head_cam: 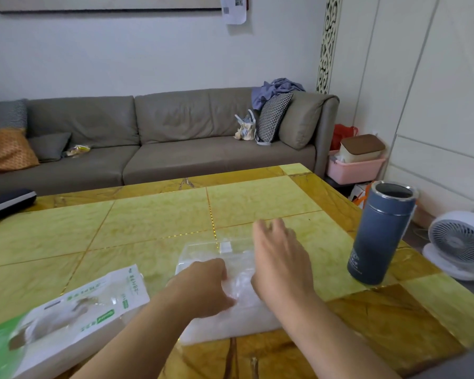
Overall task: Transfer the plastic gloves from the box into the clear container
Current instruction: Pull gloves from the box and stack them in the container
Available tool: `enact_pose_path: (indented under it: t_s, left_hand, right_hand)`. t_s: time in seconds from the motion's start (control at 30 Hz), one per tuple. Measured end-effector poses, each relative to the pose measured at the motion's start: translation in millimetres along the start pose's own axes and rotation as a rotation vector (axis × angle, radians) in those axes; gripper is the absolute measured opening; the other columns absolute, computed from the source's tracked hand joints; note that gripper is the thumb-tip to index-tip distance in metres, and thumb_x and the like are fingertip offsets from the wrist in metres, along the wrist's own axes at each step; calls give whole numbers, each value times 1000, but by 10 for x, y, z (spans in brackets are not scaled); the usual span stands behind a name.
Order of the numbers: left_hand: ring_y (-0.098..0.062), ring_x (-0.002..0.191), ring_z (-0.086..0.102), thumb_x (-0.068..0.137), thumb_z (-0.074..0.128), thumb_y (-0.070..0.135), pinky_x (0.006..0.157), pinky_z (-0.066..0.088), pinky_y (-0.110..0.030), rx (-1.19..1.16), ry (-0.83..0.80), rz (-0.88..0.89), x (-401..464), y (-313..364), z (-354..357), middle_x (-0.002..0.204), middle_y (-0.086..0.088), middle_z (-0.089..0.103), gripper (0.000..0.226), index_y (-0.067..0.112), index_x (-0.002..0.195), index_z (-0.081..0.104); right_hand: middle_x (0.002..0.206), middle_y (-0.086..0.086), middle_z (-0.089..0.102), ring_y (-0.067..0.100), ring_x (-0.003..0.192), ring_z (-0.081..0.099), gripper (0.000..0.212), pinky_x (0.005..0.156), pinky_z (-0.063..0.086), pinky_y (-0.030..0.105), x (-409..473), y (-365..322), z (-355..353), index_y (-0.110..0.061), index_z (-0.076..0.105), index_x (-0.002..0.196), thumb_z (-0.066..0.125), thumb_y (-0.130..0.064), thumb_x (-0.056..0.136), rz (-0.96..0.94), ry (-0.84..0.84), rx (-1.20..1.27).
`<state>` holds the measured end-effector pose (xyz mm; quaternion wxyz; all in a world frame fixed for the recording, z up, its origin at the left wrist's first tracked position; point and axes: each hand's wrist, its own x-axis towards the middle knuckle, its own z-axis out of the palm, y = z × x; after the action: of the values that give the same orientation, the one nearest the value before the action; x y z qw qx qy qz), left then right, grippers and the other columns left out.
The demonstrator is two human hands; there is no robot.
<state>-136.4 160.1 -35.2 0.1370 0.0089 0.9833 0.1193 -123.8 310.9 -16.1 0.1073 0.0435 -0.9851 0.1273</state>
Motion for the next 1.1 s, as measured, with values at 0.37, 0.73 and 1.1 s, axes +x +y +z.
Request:
enact_pose_path:
  t_s: [0.37,0.73,1.1]
  left_hand:
    - [-17,101,64,89,71,45,82,55,-33,113,14,62,-94,-61,-131,115,7,63,61,35,141,43]
    - [-18,72,58,92,56,6,50,33,-26,272,219,-27,-157,193,-72,81,2,50,25,9,109,37]
    - [-30,104,63,97,43,7,70,43,-31,195,146,-64,172,66,96,108,-8,62,15,14,105,55]
  right_hand:
    - [153,-5,51,18,127,58,72,90,50,31,131,-15,75,-40,48,152,79,-40,87,-68,-551,58]
    - [144,-6,56,24,111,59,65,82,45,34,419,-245,81,-41,49,151,75,-47,92,-13,-871,-264]
    - [138,-3,65,29,120,64,75,84,50,38,507,-201,378,-42,51,149,85,-31,83,-28,-831,-235]
